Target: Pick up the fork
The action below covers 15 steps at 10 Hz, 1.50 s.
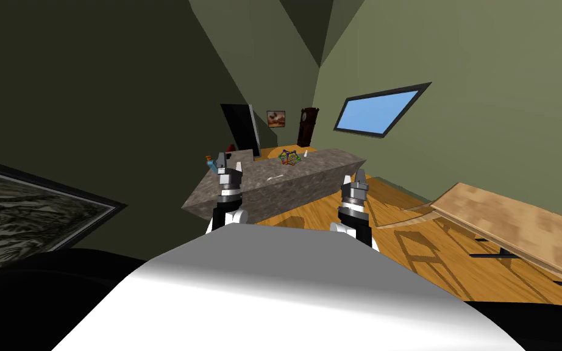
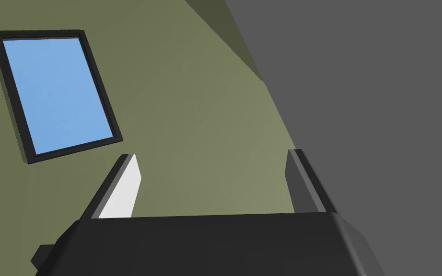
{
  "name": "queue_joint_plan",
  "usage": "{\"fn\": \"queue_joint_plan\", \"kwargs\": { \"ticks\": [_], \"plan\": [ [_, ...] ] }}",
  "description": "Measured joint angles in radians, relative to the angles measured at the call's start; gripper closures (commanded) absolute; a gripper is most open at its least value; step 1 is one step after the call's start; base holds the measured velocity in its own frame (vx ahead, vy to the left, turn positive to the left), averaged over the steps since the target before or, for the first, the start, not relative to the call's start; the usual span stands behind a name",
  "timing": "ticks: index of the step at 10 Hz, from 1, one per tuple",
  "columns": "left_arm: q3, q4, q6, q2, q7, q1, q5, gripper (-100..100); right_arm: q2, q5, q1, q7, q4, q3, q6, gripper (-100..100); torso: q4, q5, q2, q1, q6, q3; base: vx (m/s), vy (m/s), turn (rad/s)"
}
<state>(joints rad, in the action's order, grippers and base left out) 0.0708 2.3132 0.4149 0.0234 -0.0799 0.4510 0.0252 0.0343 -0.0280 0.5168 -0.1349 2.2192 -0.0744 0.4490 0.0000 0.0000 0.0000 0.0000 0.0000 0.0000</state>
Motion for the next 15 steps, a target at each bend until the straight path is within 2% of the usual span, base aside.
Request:
{"fn": "queue_joint_plan", "kwargs": {
  "ticks": [2, 4, 7, 12, 14, 15],
  "plan": [
    [-0.006, -0.015, -0.028, -0.046, 0.012, -0.017, 0.002, -100, 0.000, 0.000, 0.000, 0.000, 0.000, 0.000, 0.000, 0, 0.000, 0.000, 0.000, -0.001, 0.000, 0.000, -0.011, -0.022, -0.105],
    [-0.019, -0.051, -0.076, -0.096, 0.034, -0.054, 0.006, -100, 0.000, 0.000, 0.000, 0.000, 0.000, 0.000, 0.000, 0, 0.000, 0.000, 0.001, -0.002, 0.000, 0.000, -0.012, -0.030, -0.079],
    [-0.030, -0.075, -0.157, -0.135, 0.065, -0.098, 0.009, -100, 0.000, 0.000, 0.000, 0.000, 0.000, 0.000, 0.000, 0, 0.000, 0.000, 0.000, -0.002, 0.000, 0.000, -0.007, -0.024, -0.101],
    [-0.049, -0.137, -0.280, -0.172, 0.118, -0.164, 0.018, -100, 0.000, 0.000, 0.000, 0.000, 0.000, 0.000, 0.000, 0, 0.000, 0.000, 0.000, -0.001, 0.000, 0.000, -0.002, -0.021, -0.089],
    [-0.057, -0.164, -0.335, -0.178, 0.140, -0.204, 0.021, -100, 0.000, 0.000, 0.000, 0.000, 0.000, 0.000, 0.000, 0, 0.000, 0.000, 0.000, -0.001, 0.000, 0.000, -0.001, -0.015, -0.038],
    [-0.060, -0.167, -0.354, -0.183, 0.144, -0.206, 0.023, -100, 0.000, 0.000, 0.000, 0.000, 0.000, 0.000, 0.000, 0, 0.000, 0.000, 0.000, -0.001, 0.000, 0.000, 0.001, -0.019, -0.125]
  ]
}}
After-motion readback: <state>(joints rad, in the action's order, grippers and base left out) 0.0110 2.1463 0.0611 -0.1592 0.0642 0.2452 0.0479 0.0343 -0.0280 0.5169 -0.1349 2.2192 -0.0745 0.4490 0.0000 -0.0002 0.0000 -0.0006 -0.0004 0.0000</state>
